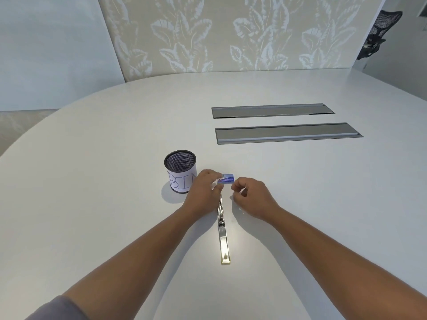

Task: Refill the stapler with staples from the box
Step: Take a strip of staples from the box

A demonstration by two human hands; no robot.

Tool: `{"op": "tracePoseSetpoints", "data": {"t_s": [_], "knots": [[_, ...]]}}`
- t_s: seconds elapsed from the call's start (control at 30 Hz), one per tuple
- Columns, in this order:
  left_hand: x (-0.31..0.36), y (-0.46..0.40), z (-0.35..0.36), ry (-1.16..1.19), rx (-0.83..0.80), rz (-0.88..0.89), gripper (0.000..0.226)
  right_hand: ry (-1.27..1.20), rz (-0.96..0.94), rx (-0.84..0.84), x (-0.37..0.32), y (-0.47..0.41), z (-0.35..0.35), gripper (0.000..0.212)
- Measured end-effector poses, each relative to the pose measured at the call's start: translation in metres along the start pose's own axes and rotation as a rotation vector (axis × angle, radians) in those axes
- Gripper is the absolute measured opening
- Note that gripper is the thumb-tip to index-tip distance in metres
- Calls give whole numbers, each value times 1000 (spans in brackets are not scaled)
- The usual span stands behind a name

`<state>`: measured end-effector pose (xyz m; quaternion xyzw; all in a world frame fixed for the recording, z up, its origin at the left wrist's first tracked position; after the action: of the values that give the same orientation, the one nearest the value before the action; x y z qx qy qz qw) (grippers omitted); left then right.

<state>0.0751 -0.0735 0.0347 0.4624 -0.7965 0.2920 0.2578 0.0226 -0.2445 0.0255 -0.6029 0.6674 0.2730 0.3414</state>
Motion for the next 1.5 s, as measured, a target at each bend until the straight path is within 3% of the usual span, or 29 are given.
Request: {"op": "tracePoseSetpoints", "data": {"t_s": [0.1, 0.2, 0.33, 0.47, 0.93, 1.13, 1.5], "knots": [[4, -20, 4, -59, -37, -37, 37, 157, -4, 80, 10, -19, 2, 16], [4, -35, 10, -89, -81, -100, 42, 113, 66, 181, 20, -24, 5, 25], [0, -48, 16, -148, -150, -165, 46, 83, 116, 163, 25, -29, 6, 41], [-1, -51, 18, -179, -183, -149, 34, 110, 103, 151, 28, -33, 6, 50], [4, -56, 14, -181, -188, -170, 18, 156, 67, -86, 12, -54, -10, 38], [1, -56, 15, -149, -186, -145, 14, 176, 31, -112, 9, -57, -15, 25], [-1, -56, 15, -146, -178, -151, 22, 38, 52, -103, 17, -55, -20, 23]]}}
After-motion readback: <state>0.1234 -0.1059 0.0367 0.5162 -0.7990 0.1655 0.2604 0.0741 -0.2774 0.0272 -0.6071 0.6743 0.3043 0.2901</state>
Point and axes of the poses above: each hand's wrist, its own y-axis away from the middle knuckle, its own z-axis out of the palm, x = y × z, the point moved 2 cm from there along -y, towards the middle knuckle, and after that the axes turned 3 degrees about -y, right-handed, at the moved point
